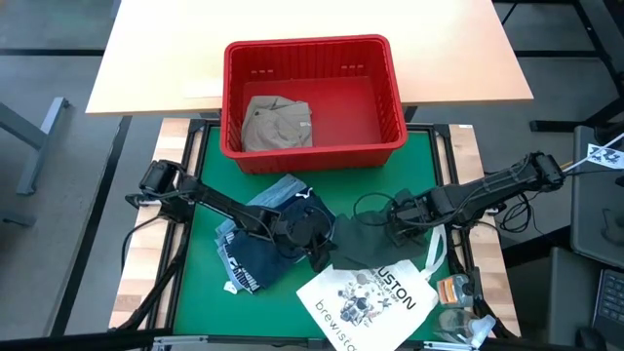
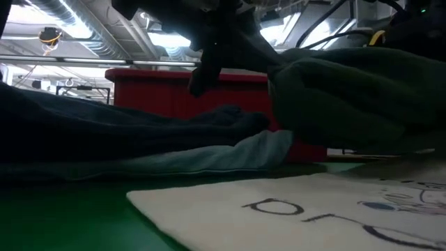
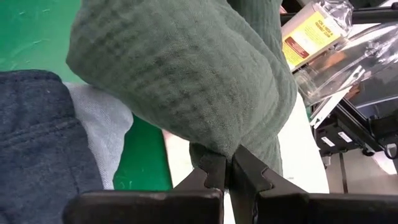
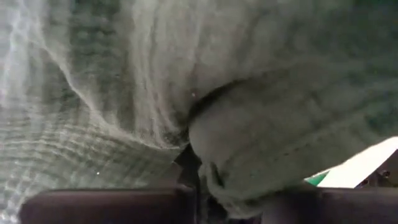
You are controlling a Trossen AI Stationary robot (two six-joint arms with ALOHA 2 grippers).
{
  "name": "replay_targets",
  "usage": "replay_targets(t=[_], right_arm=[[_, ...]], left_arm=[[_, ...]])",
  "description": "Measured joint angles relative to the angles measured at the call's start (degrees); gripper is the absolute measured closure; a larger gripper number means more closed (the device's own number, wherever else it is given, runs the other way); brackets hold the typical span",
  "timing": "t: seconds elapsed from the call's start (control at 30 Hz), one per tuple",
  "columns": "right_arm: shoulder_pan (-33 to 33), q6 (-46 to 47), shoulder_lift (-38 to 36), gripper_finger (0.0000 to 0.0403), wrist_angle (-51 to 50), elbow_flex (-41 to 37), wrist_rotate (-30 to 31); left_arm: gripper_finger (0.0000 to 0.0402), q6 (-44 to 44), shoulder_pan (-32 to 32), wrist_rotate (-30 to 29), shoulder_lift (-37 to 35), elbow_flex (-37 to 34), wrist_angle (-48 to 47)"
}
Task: Fold Laundry from Bin
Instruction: Stack the dark green shirt on top of the gray shorts
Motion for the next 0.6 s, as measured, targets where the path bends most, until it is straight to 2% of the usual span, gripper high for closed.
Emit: replay_targets(t=[0.27,0.37,0.47,0.6], right_arm=[[0.0,-0.5,0.0,0.0275,0.0,0.0,0.0],[0.0,-0.5,0.0,0.0268,0.0,0.0,-0.1],[0.0,-0.5,0.0,0.0294,0.0,0.0,-0.1],[0.0,-0.5,0.0,0.0361,0.1,0.0,-0.2]], left_arm=[[0.0401,0.0,0.0,0.0,0.0,0.0,0.0],[0.0401,0.5,0.0,0.0,0.0,0.0,0.0],[0.0401,1.3,0.0,0.0,0.0,0.0,0.0],[0.0401,1.4,0.0,0.0,0.0,0.0,0.0]])
